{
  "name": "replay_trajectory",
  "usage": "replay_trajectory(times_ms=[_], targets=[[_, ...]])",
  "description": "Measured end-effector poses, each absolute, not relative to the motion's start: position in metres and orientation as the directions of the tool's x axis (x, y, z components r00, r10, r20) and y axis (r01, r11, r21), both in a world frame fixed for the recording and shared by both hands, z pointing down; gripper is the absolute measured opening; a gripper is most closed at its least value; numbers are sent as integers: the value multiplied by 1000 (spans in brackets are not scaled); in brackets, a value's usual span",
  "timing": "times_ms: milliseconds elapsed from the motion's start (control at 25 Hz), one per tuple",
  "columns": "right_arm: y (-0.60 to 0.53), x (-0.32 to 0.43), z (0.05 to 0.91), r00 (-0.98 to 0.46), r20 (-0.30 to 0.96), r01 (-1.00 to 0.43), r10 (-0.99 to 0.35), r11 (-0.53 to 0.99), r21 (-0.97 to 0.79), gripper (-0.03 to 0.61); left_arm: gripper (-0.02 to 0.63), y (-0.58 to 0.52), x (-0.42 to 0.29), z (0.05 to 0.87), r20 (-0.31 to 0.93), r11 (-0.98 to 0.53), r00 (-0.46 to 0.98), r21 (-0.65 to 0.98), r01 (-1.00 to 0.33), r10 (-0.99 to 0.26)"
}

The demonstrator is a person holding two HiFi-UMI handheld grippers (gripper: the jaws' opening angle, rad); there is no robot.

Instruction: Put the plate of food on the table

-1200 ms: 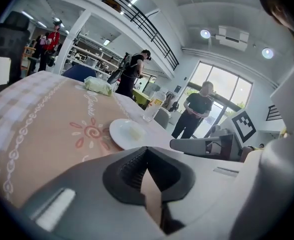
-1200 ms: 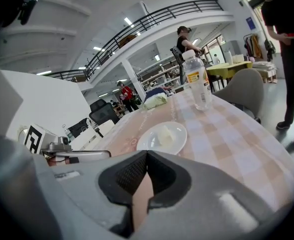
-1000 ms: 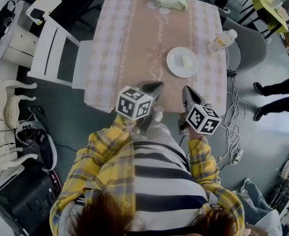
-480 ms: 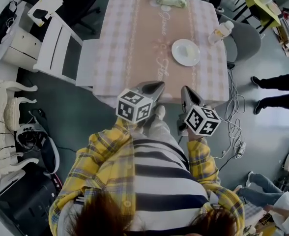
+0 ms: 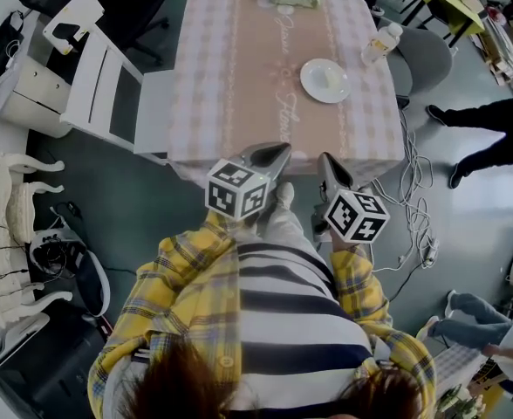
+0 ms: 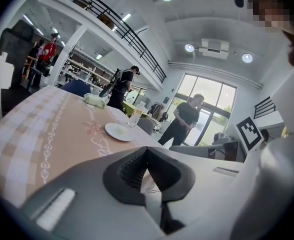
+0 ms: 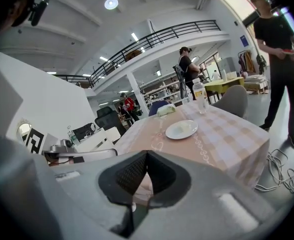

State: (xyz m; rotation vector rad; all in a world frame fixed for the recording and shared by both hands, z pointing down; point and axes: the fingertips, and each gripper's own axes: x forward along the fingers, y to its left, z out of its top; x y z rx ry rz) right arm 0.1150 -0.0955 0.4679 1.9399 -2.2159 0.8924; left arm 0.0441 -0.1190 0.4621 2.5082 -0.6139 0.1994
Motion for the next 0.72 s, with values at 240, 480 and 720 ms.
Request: replay_trajectory(times_ms=[240, 480, 720], targets=[[-85, 111, 460, -159, 389, -934, -908, 11, -357, -2, 3, -111, 42, 457, 234, -753, 892, 478, -451, -386], [-81, 108, 457, -151, 392, -936, -907, 4, -351, -2, 2, -108, 41, 456, 231, -755, 898, 486, -441, -375], [-84, 105, 457, -150, 398, -938, -905, 4, -346, -2, 2, -110, 41, 459, 232, -748, 902, 503, -432, -365]])
